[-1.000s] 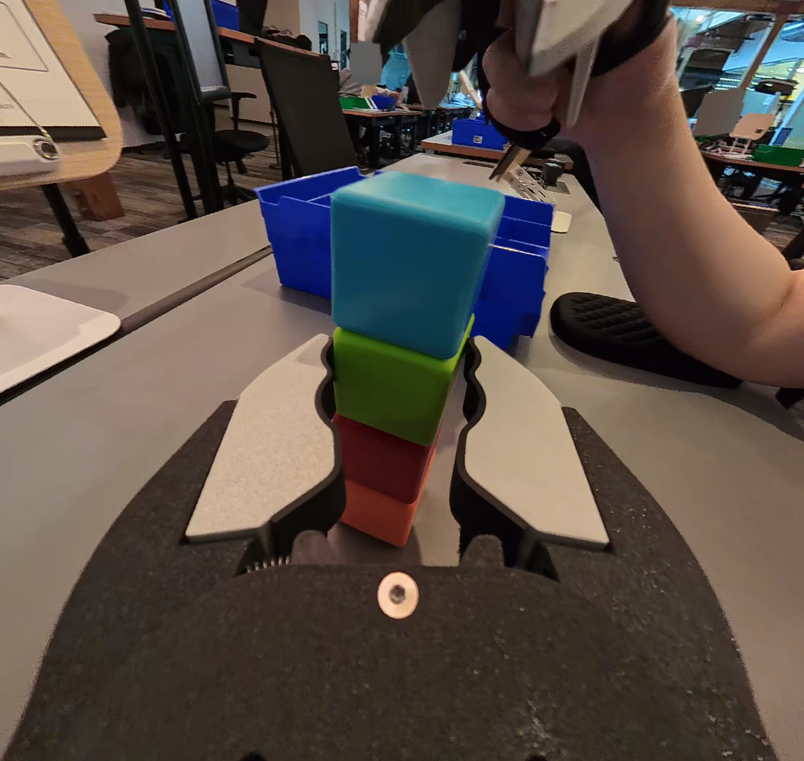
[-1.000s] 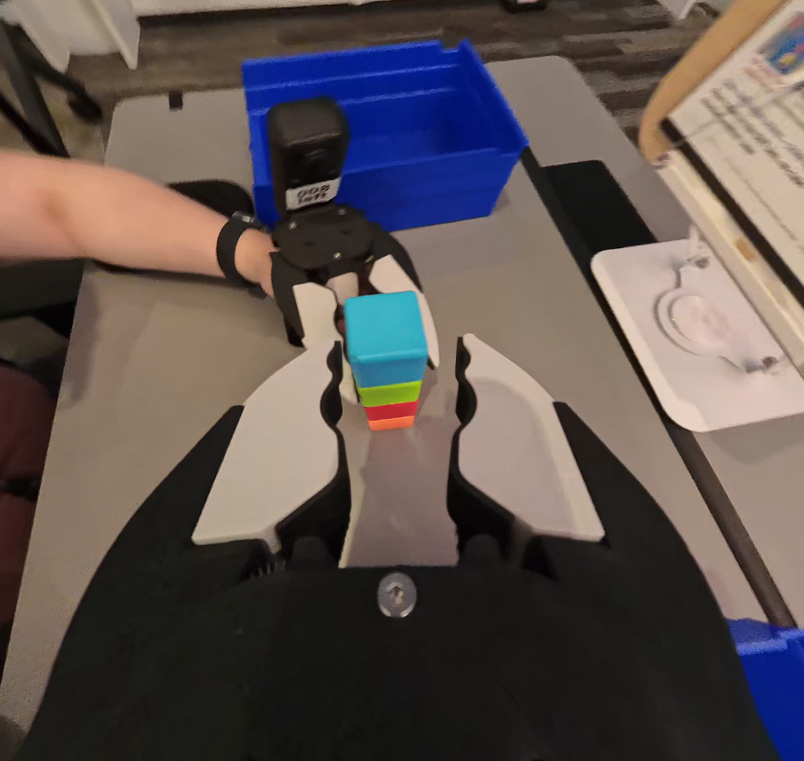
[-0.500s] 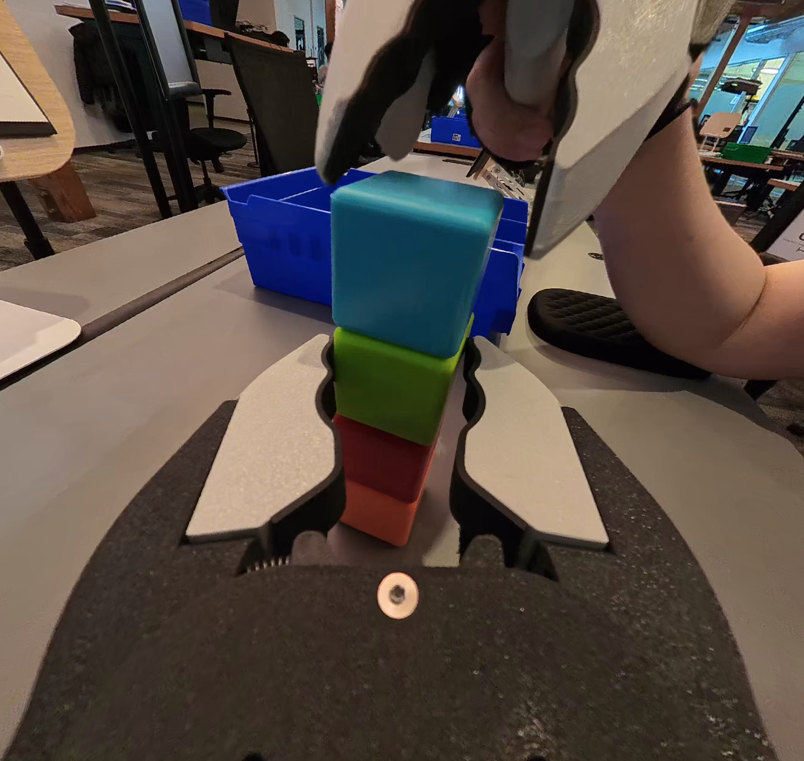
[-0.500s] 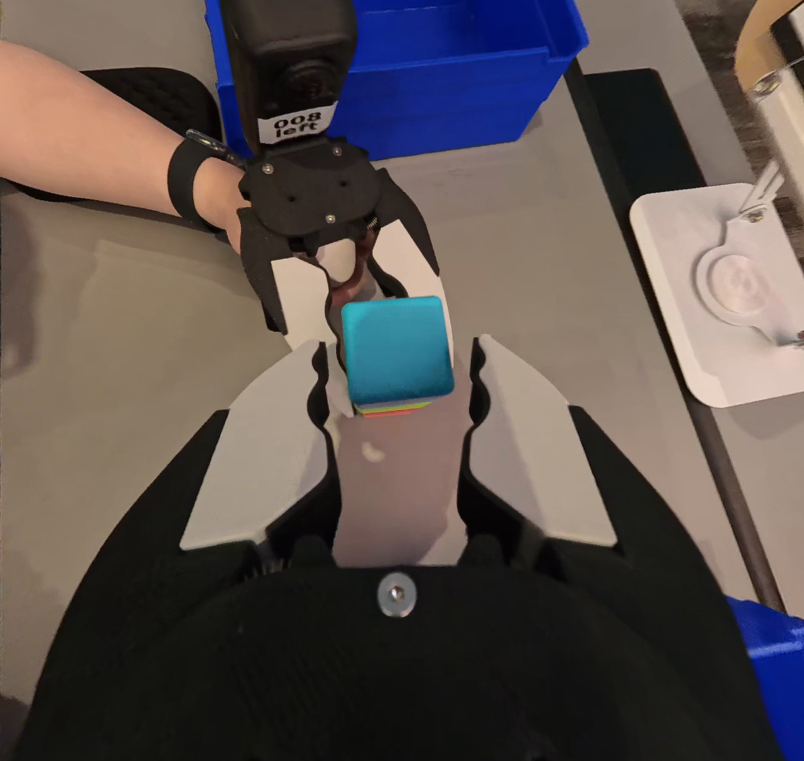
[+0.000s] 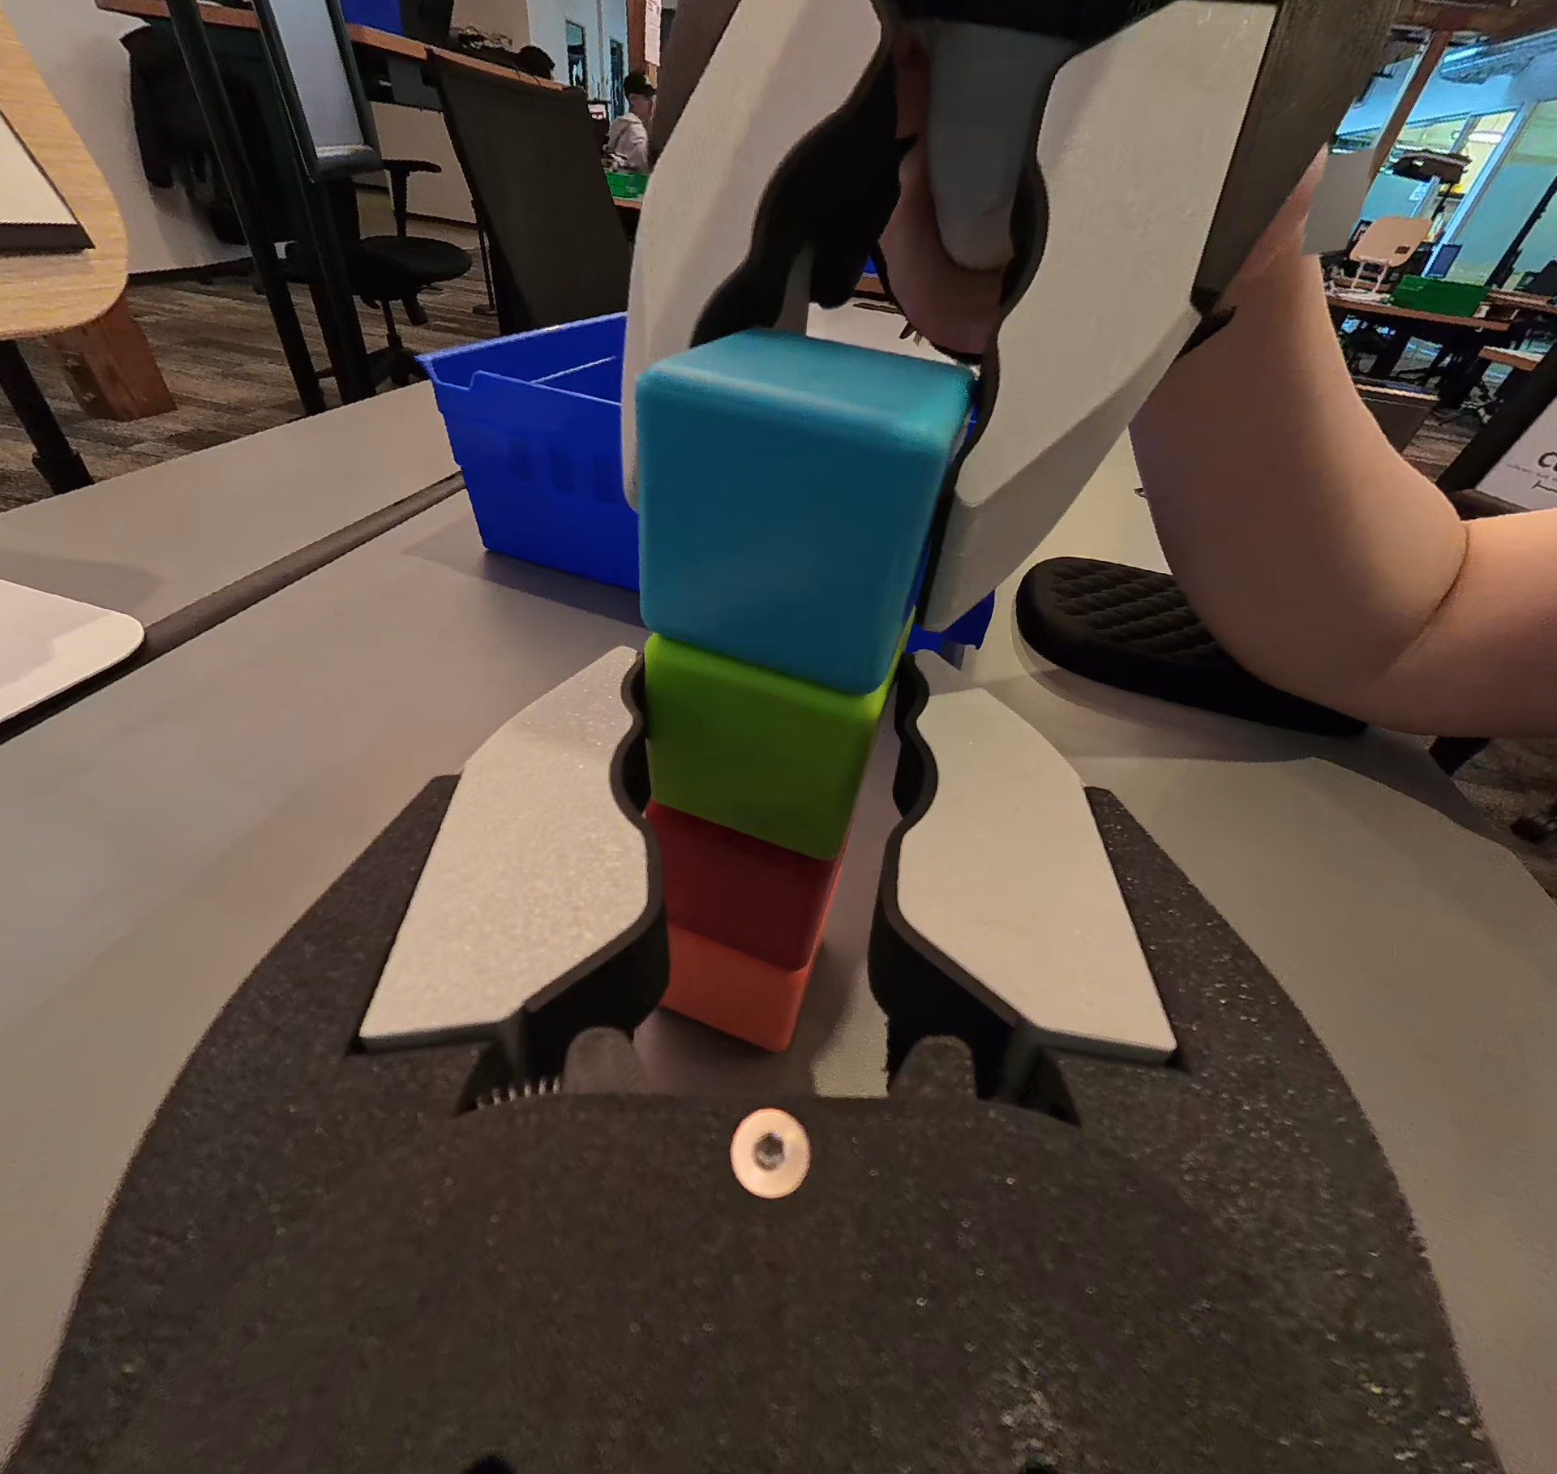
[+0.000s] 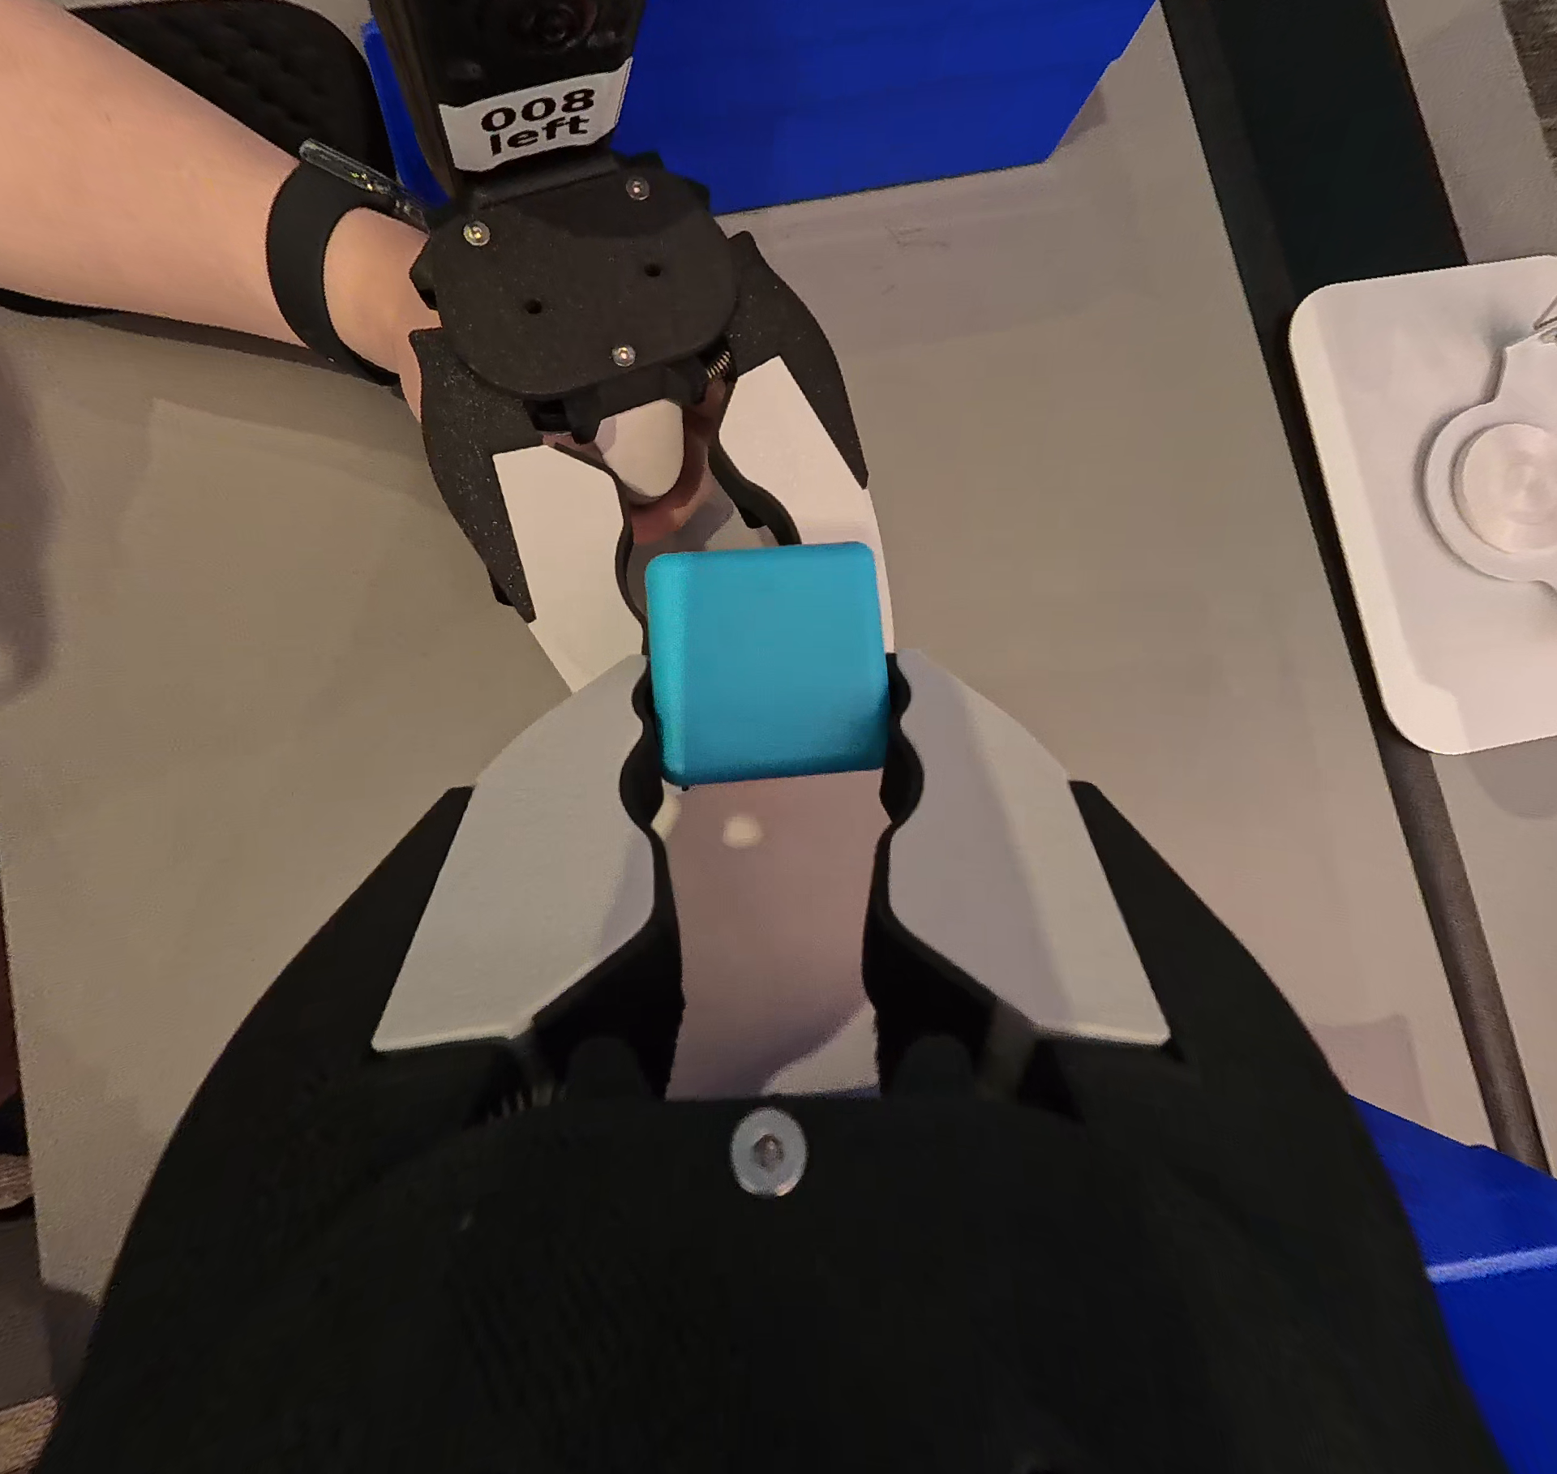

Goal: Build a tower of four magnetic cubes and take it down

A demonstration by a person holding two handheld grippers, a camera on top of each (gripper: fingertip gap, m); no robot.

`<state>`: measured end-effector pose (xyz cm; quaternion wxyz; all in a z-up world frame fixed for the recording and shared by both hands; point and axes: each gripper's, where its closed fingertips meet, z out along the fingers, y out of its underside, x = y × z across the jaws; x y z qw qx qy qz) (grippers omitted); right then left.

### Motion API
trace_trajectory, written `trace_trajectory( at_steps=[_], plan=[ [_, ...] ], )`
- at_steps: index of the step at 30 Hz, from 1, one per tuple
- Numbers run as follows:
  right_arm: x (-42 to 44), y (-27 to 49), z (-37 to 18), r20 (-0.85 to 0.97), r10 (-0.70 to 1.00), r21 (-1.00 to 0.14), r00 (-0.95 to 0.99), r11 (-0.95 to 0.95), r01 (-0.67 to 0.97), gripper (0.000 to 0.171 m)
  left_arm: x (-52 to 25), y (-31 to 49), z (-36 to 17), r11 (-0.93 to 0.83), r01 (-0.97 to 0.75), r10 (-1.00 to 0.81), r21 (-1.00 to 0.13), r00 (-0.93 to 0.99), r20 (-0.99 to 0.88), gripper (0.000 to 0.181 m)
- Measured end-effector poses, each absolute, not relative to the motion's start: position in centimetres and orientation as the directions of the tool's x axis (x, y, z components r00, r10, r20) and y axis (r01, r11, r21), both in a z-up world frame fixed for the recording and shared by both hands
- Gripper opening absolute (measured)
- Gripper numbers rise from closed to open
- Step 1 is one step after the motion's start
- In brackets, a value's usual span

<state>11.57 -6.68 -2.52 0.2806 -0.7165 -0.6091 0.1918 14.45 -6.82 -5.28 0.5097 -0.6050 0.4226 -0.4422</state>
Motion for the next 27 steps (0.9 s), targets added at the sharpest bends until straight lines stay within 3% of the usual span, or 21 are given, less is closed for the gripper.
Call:
trace_trajectory(
  at_steps=[6, 11, 16, 19, 21, 24, 27],
  plan=[
    [11.6, -6.5, -2.2, -0.021, 0.976, -0.664, 0.216, -0.176, 0.727, 0.050, 14.3, -6.7, -5.1, -0.121, -0.059, -0.962, -0.991, 0.255, 0.102, 0.055],
    [11.3, -7.1, 0.0, -0.198, 0.961, -0.745, 0.194, -0.276, 0.607, 0.051, 14.3, -6.6, -5.4, -0.103, -0.090, -0.959, -0.991, 0.273, 0.075, 0.055],
    [14.7, -4.8, 4.2, -0.036, 0.944, -0.830, 0.327, -0.210, 0.516, 0.050, 13.9, -6.1, -5.3, -0.145, -0.052, -0.953, -0.988, 0.276, 0.125, 0.054],
    [22.4, -0.5, 8.3, 0.095, 0.763, -0.892, 0.640, -0.220, 0.395, 0.051, 14.1, -6.2, -5.4, -0.118, -0.059, -0.953, -0.991, 0.286, 0.097, 0.054],
    [29.6, 2.6, 8.6, 0.042, 0.554, -0.913, 0.832, -0.316, 0.257, 0.050, 14.3, -6.3, -5.4, -0.094, -0.065, -0.949, -0.994, 0.308, 0.069, 0.054],
    [38.4, 6.7, 3.6, -0.082, 0.268, -0.865, 0.960, -0.497, 0.065, 0.050, 14.3, -6.3, -5.4, -0.090, -0.048, -0.948, -0.995, 0.311, 0.070, 0.053],
    [41.9, 8.9, -3.3, -0.113, 0.154, -0.759, 0.982, -0.651, 0.015, 0.051, 14.4, -6.3, -5.6, -0.088, -0.050, -0.949, -0.995, 0.308, 0.068, 0.051]
  ],
)
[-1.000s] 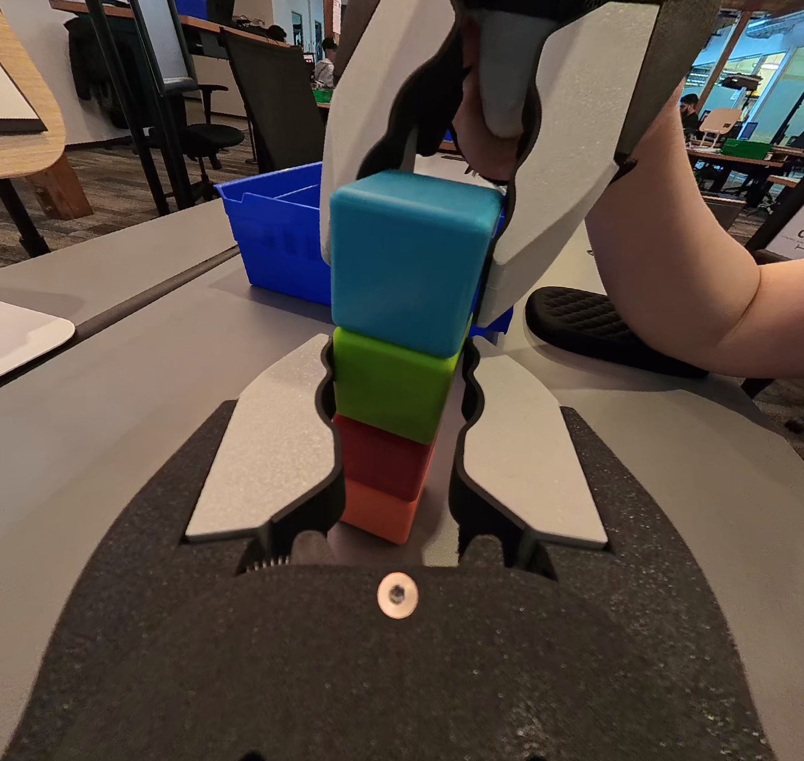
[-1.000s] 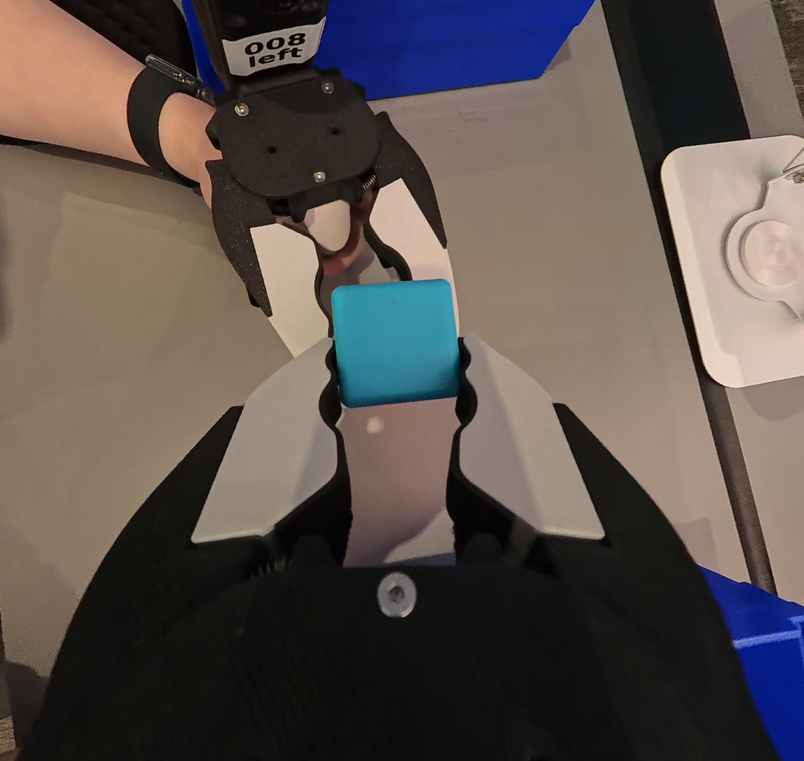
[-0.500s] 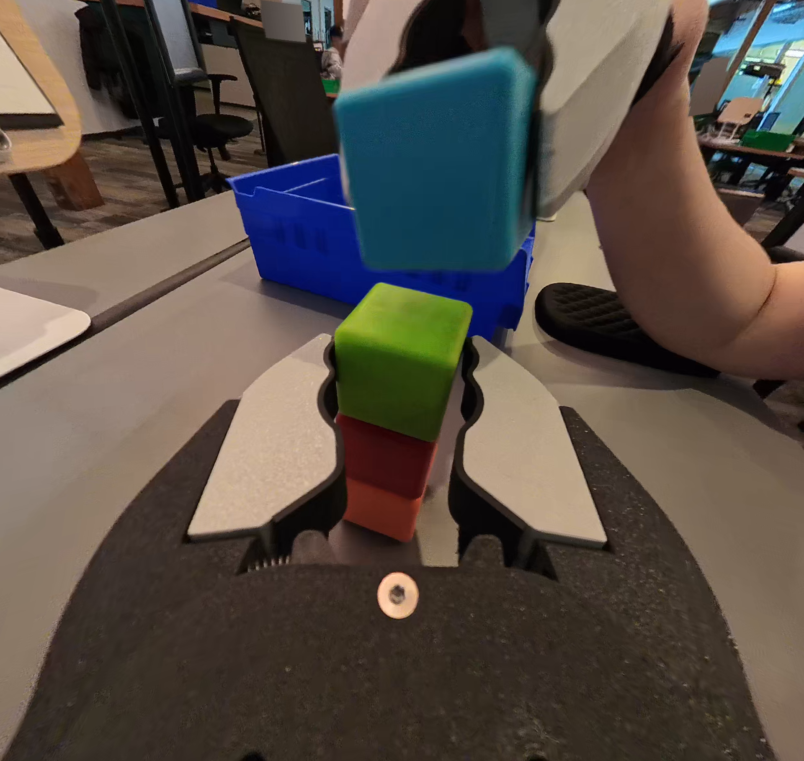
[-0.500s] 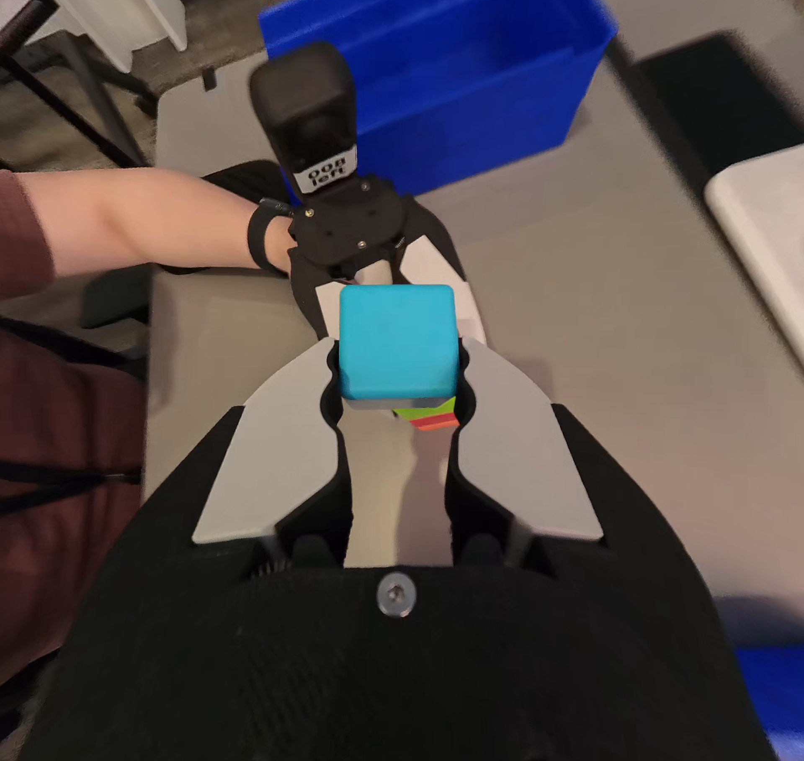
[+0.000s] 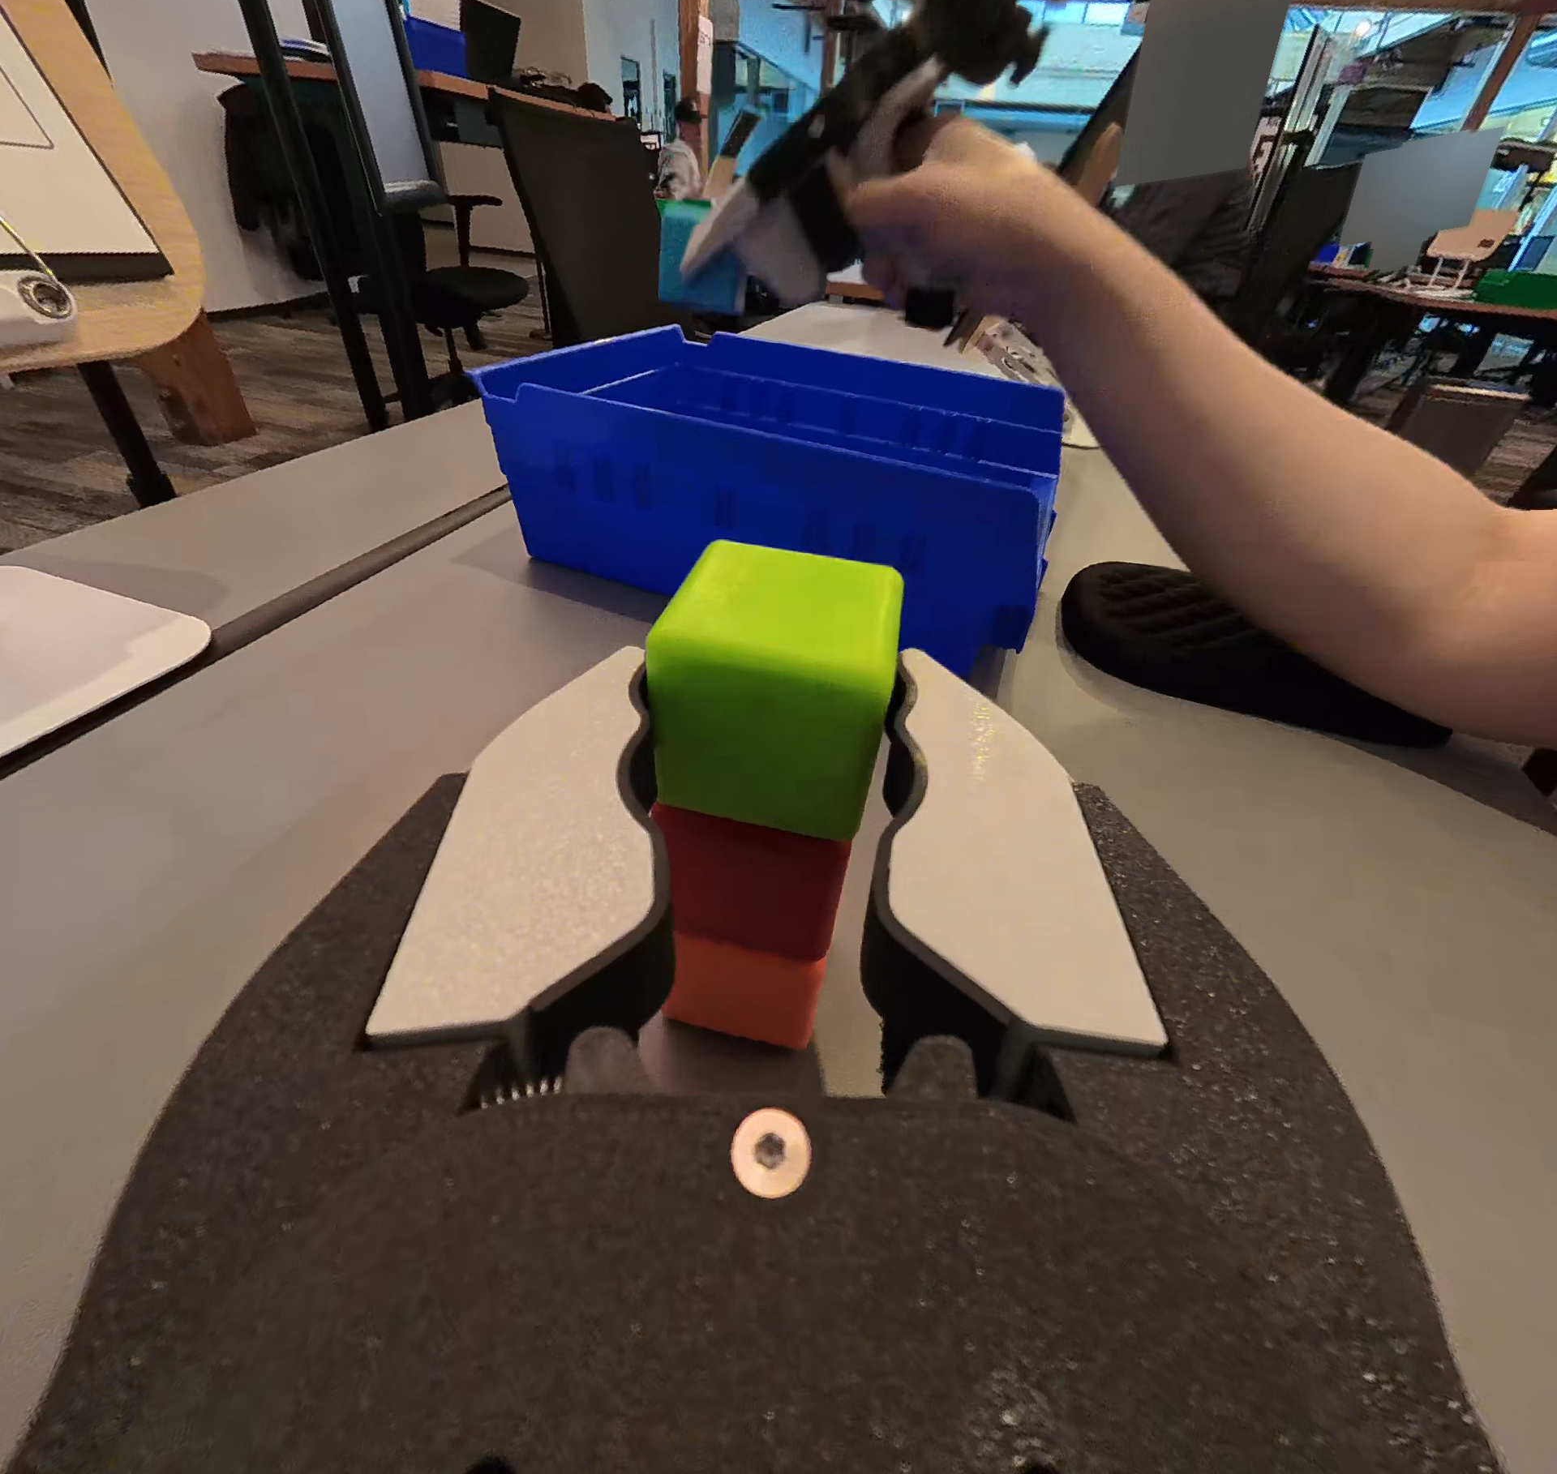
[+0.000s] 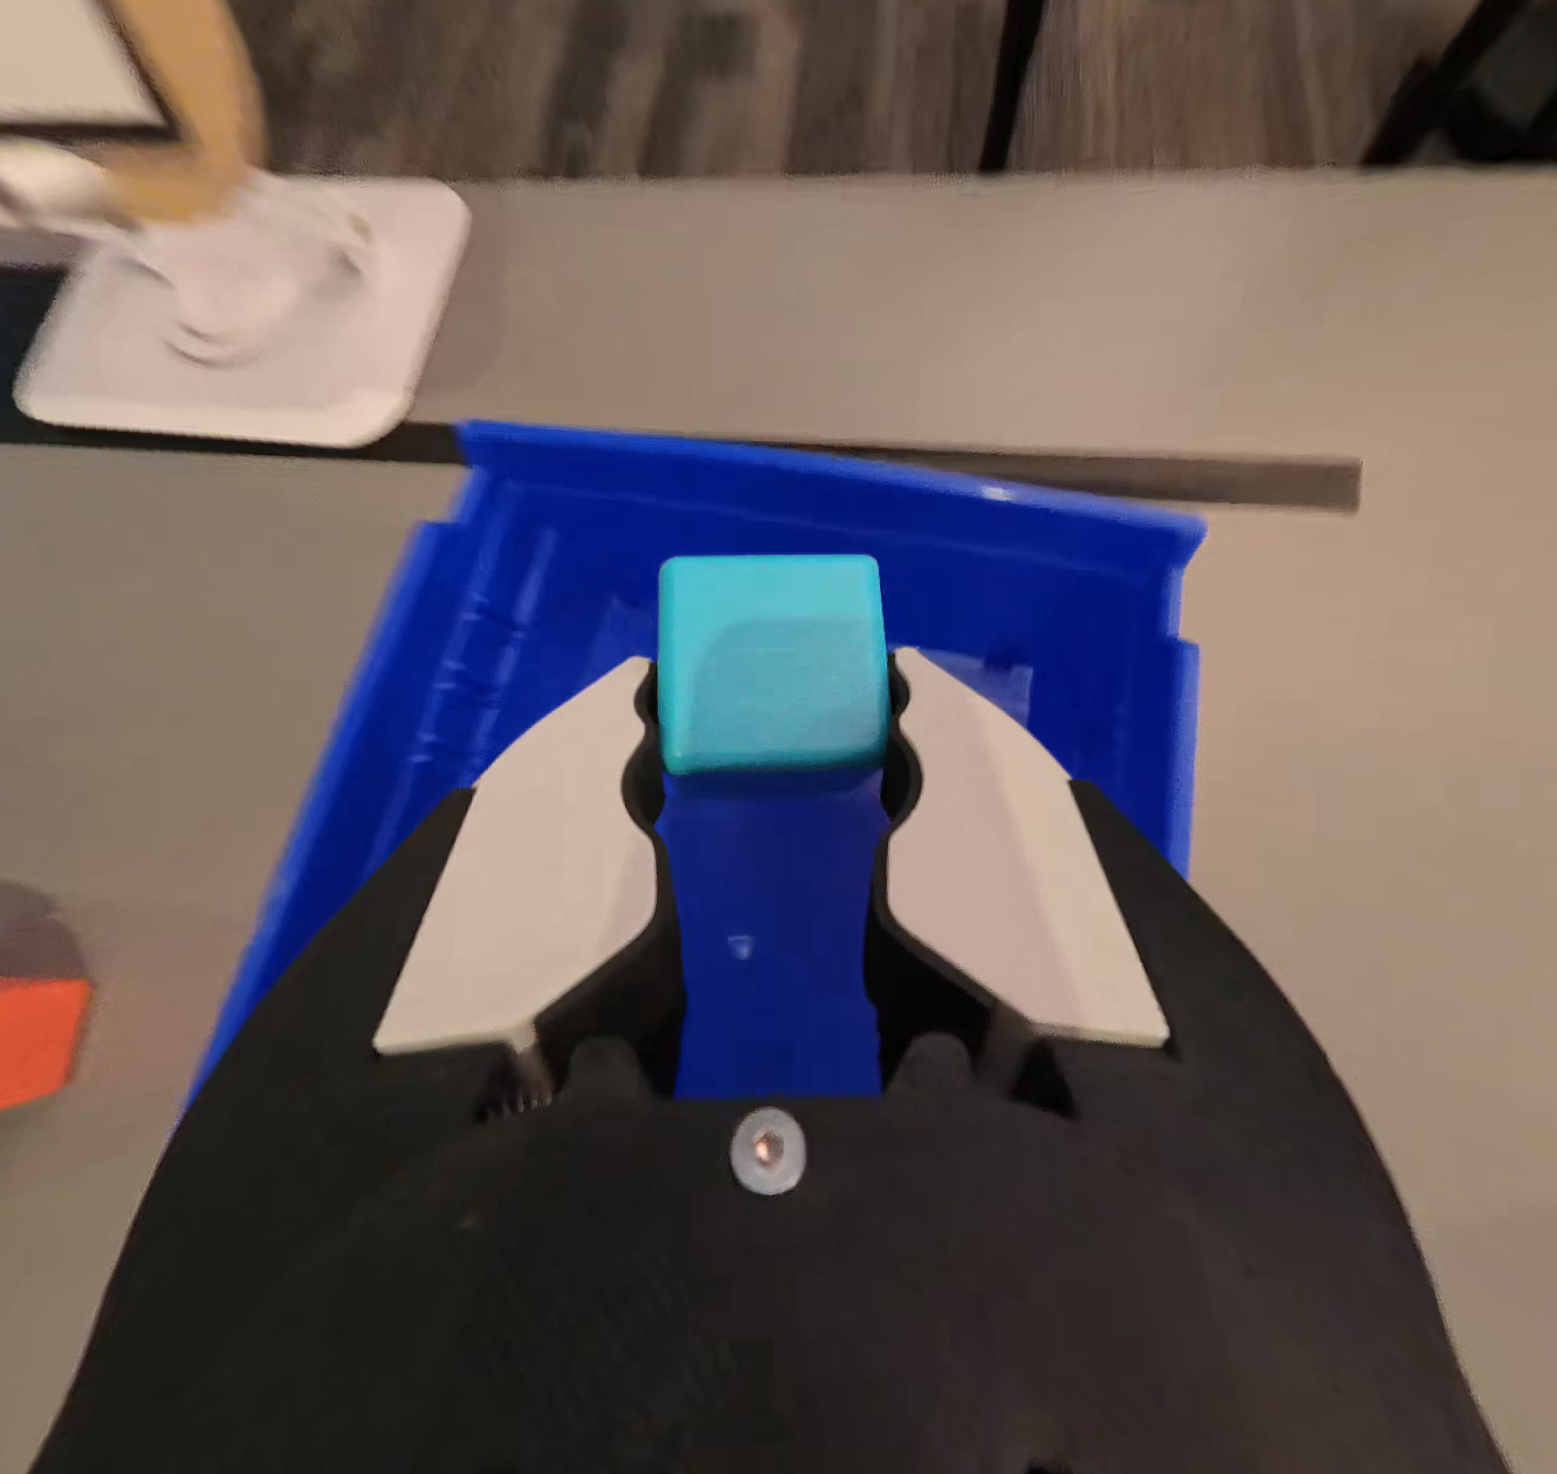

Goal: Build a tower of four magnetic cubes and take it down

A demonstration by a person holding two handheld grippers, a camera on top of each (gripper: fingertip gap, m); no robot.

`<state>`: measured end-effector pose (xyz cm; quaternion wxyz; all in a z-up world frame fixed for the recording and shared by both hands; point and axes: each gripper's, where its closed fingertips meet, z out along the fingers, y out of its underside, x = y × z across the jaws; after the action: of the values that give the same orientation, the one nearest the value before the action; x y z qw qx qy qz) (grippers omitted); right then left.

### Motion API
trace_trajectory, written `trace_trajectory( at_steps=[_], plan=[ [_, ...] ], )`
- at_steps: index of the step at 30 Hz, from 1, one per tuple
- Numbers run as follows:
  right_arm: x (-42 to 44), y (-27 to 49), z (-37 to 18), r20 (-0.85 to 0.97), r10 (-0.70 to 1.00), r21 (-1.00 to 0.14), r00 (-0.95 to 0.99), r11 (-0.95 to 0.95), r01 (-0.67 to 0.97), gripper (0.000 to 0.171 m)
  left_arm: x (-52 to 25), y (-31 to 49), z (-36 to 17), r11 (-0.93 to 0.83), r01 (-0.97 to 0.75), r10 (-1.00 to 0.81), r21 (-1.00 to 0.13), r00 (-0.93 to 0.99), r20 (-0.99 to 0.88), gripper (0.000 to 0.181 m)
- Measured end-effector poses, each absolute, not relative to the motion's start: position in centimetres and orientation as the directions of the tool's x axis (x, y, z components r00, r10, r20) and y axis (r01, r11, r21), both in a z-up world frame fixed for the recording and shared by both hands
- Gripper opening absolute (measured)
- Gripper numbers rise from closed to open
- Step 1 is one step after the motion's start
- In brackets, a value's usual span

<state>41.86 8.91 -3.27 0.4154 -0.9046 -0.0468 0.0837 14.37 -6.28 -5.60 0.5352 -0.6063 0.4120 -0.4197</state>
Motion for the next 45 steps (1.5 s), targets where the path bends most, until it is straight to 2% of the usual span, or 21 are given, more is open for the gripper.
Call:
trace_trajectory(
  at_steps=[10, 16, 19, 21, 22, 23, 28, 31, 33, 34, 36, 38, 41, 43, 45],
  plan=[
    [45.5, 10.0, -14.1, 0.046, -0.008, -0.543, 0.999, -0.839, 0.018, 0.051, 14.2, -6.4, -6.0, -0.085, -0.076, -0.953, -0.993, 0.298, 0.058, 0.050],
    [46.1, 9.4, -15.0, 0.058, -0.001, -0.495, 0.998, -0.869, 0.028, 0.053, 14.2, -6.4, -6.1, -0.088, -0.086, -0.958, -0.992, 0.279, 0.061, 0.050],
    [45.7, 9.3, -14.2, 0.036, 0.018, -0.503, 0.999, -0.864, 0.034, 0.061, 14.2, -6.3, -6.1, -0.100, -0.079, -0.962, -0.992, 0.264, 0.076, 0.050],
    [45.5, 9.2, -12.8, 0.044, 0.034, -0.521, 0.998, -0.852, 0.052, 0.061, 14.1, -6.0, -6.0, -0.120, -0.063, -0.959, -0.991, 0.265, 0.099, 0.052],
    [45.3, 9.1, -11.8, 0.046, 0.049, -0.535, 0.998, -0.842, 0.066, 0.061, 13.9, -5.7, -6.0, -0.133, -0.055, -0.955, -0.990, 0.275, 0.113, 0.060],
    [44.9, 9.1, -10.6, 0.040, 0.069, -0.559, 0.997, -0.825, 0.079, 0.061, 13.9, -5.7, -6.0, -0.143, -0.046, -0.954, -0.989, 0.271, 0.126, 0.068],
    [40.8, 8.5, -1.9, 0.014, 0.264, -0.771, 0.964, -0.612, 0.179, 0.058, 13.5, -6.4, -6.4, -0.118, -0.096, -0.958, -0.988, 0.272, 0.089, 0.074],
    [33.3, 5.7, 5.3, 0.003, 0.598, -0.931, 0.802, -0.291, 0.220, 0.047, 13.4, -6.4, -7.0, -0.088, -0.153, -0.953, -0.984, 0.302, 0.038, 0.079],
    [27.3, 1.4, 8.4, 0.005, 0.835, -0.978, 0.550, -0.112, 0.179, 0.047, 13.5, -6.5, -8.0, -0.090, -0.203, -0.954, -0.975, 0.298, 0.026, 0.079],
    [24.9, -0.7, 9.0, 0.010, 0.902, -0.986, 0.431, -0.064, 0.156, 0.054, 13.6, -6.4, -8.6, -0.094, -0.228, -0.953, -0.969, 0.302, 0.021, 0.079],
    [21.0, -3.8, 8.2, 0.045, 0.969, -0.981, 0.241, -0.003, 0.194, 0.065, 13.8, -6.5, -9.0, -0.089, -0.256, -0.953, -0.963, 0.301, 0.008, 0.077],
    [18.3, -5.4, 5.3, 0.074, 0.989, -0.941, 0.130, 0.026, 0.338, 0.068, 13.8, -6.2, -9.1, -0.091, -0.267, -0.946, -0.959, 0.323, 0.000, 0.069],
    [15.3, -6.0, 1.2, 0.111, 0.992, -0.860, 0.061, 0.066, 0.505, 0.074, 13.7, -6.2, -10.3, -0.140, -0.331, -0.946, -0.933, 0.323, 0.027, 0.063],
    [13.7, -6.6, -0.7, 0.102, 0.994, -0.823, 0.025, 0.070, 0.563, 0.074, 13.7, -6.2, -10.7, -0.153, -0.355, -0.948, -0.922, 0.317, 0.036, 0.053],
    [12.7, -7.0, -2.1, 0.086, 0.996, -0.798, 0.000, 0.069, 0.599, 0.074, 13.7, -6.2, -10.7, -0.153, -0.355, -0.950, -0.922, 0.311, 0.037, 0.052]
  ],
)
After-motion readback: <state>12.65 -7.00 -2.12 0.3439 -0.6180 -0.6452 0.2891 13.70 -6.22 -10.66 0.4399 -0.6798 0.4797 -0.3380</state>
